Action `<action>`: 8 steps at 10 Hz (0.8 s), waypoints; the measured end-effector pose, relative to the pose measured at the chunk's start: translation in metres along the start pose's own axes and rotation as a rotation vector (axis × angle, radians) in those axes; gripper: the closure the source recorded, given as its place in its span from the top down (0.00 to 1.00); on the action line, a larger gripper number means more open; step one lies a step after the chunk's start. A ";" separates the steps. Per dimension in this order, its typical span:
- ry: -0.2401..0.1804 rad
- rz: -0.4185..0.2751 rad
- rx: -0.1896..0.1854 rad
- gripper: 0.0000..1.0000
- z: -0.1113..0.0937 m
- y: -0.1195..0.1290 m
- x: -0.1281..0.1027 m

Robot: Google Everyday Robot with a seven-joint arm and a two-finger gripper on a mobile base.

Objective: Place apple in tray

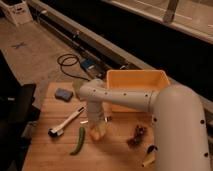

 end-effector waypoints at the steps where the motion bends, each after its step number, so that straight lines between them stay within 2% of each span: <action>1: -0.008 0.007 0.040 0.00 -0.014 0.003 -0.002; 2: -0.003 0.012 0.083 0.00 -0.031 0.004 -0.006; 3: 0.010 0.020 0.110 0.00 -0.047 0.006 -0.009; 5: 0.053 0.070 0.201 0.00 -0.101 0.012 -0.008; 6: 0.070 0.094 0.232 0.00 -0.119 0.016 -0.005; 8: 0.130 0.180 0.329 0.00 -0.173 0.032 0.015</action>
